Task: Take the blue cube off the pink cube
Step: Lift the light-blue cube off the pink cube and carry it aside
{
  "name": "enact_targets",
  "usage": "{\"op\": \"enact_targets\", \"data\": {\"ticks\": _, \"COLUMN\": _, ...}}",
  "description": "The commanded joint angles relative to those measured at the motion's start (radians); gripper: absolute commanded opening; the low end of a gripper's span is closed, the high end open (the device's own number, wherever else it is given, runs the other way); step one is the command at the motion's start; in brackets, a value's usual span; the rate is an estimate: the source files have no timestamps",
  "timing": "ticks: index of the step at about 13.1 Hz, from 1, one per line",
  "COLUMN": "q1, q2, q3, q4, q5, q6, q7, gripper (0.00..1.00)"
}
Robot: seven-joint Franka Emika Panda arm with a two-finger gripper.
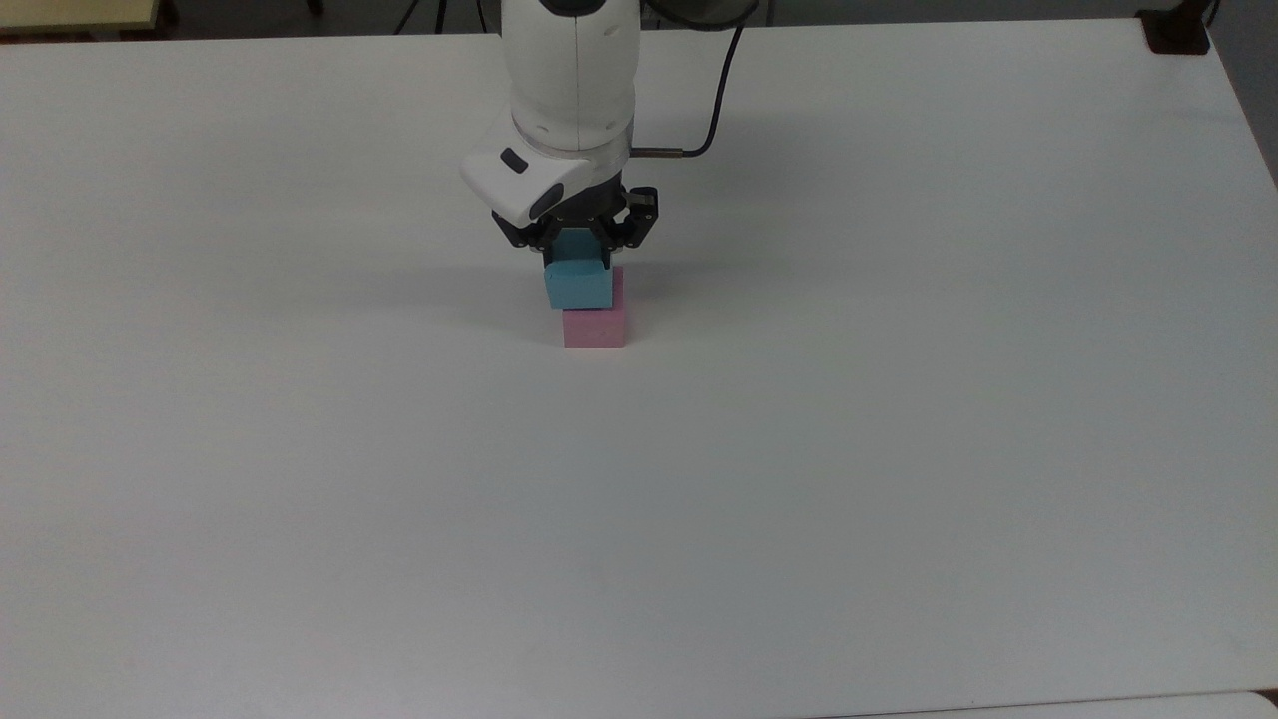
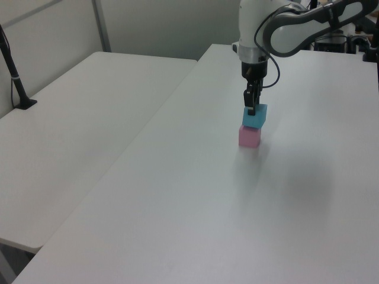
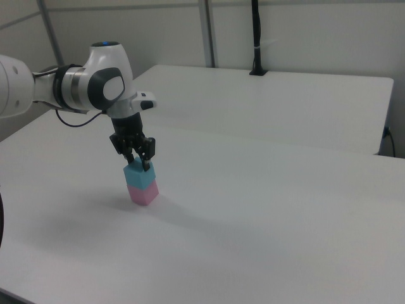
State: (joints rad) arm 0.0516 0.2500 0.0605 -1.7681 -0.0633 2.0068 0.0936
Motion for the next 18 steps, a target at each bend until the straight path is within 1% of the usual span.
{"op": "enact_targets", "data": {"ticks": 1, "q1": -0.047, "q2": -0.064, "q3": 0.002, "q4": -0.011, "q5": -0.009, "q6": -0.02, "q7": -0.024, "gripper": 0.5}}
{"op": "enact_targets", "data": {"ticks": 4, "q1": -0.119, "q2": -0.067, "q3": -0.007, "q4": 0.016, "q5": -0.013, "q6": -0.045, "q7": -0.106, "gripper": 0.5}}
{"op": "enact_targets", "data": {"ticks": 8, "q1": -0.248, "q2": -0.077, "q3": -0.01, "q4": -0.005, "q5": -0.03, "q6": -0.056, "q7": -0.271, "gripper": 0.5}}
{"op": "enact_targets", "data": {"ticks": 10, "q1": -0.311, "q2": -0.1, "q3": -0.015, "q4": -0.084, "q5": -0.055, "q6": -0.045, "q7": -0.397, "gripper": 0.5}}
{"op": "enact_targets", "data": {"ticks": 11, "q1": -0.331, "q2": -0.119, "q3": -0.015, "q4": -0.13, "q5": -0.062, "q6": -0.033, "q7": -0.426, "gripper": 0.5}}
{"op": "enact_targets", "data": {"ticks": 12, "q1": -0.348, "q2": -0.155, "q3": -0.015, "q4": -0.208, "q5": -0.067, "q6": 0.022, "q7": -0.442, "gripper": 0.5}}
{"op": "enact_targets", "data": {"ticks": 13, "q1": -0.357, "q2": -0.176, "q3": -0.015, "q4": -0.261, "q5": -0.069, "q6": 0.074, "q7": -0.442, "gripper": 0.5}}
{"op": "enact_targets", "data": {"ticks": 14, "q1": -0.36, "q2": -0.181, "q3": -0.015, "q4": -0.322, "q5": -0.075, "q6": 0.158, "q7": -0.442, "gripper": 0.5}}
{"op": "enact_targets", "data": {"ticks": 15, "q1": -0.36, "q2": -0.173, "q3": -0.016, "q4": -0.365, "q5": -0.099, "q6": 0.226, "q7": -0.442, "gripper": 0.5}}
{"op": "enact_targets", "data": {"ticks": 16, "q1": -0.365, "q2": -0.169, "q3": -0.016, "q4": -0.393, "q5": -0.121, "q6": 0.265, "q7": -0.442, "gripper": 0.5}}
{"op": "enact_targets", "data": {"ticks": 18, "q1": -0.371, "q2": -0.166, "q3": -0.016, "q4": -0.398, "q5": -0.124, "q6": 0.276, "q7": -0.442, "gripper": 0.51}}
